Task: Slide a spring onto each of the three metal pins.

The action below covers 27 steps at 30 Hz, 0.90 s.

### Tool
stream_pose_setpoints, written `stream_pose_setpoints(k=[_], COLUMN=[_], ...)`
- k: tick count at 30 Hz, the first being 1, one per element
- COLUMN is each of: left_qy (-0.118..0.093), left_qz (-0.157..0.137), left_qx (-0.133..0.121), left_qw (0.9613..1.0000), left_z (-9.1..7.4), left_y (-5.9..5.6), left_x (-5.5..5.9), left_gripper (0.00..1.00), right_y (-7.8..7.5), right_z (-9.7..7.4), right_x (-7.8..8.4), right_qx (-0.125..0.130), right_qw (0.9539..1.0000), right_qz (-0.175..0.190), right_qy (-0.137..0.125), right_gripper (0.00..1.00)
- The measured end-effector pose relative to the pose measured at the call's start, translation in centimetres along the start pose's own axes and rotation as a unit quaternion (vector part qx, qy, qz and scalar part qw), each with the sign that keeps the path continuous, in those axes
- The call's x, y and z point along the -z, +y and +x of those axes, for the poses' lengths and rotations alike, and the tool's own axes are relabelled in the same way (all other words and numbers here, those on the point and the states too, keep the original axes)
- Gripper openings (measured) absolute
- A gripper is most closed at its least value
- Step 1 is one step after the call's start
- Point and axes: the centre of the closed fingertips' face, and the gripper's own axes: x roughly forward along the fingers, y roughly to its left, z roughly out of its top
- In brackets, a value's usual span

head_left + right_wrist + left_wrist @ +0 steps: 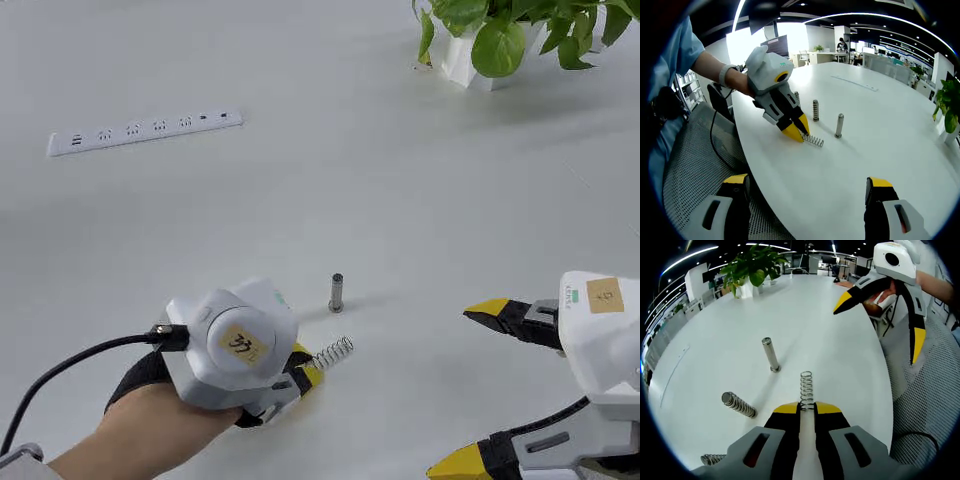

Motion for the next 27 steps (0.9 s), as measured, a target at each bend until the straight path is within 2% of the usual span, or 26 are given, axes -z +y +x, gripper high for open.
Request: stream_pose_setpoints(k=[4, 10, 19, 27], left_qy=[-0.013, -0.048, -0.065, -0.088], left_qz=[-0.007, -0.024, -0.04, -0.037], left_qx=[-0.002, -0.005, -0.011, -0.002], left_qw=[0.9999, 0.9986, 0.997, 0.9954], left_z=[-0.5, -1.7, -3.4, -5.4], left_y=[0.0, 0.2, 0.0, -1.2], left_x=[-0.3, -1.0, -0.2, 0.2], left_gripper=[0.07, 0.07, 0.07, 0.07], right_y=[0.0, 0.0, 0.3, 0.6], right_z=[0.1, 0.1, 0.6, 1.2], right_x=[-0.1, -0.8, -1.6, -2.7], right_qx=[-0.001, -0.006, -0.018, -0.035], right_qw=[1.0, 0.9999, 0.9996, 0.999], right_qz=[0.0, -0.001, -0.021, -0.025], right_qy=[-0.002, -0.009, -0.003, -0.013], right_gripper=[0.96, 0.96, 0.95, 0.95])
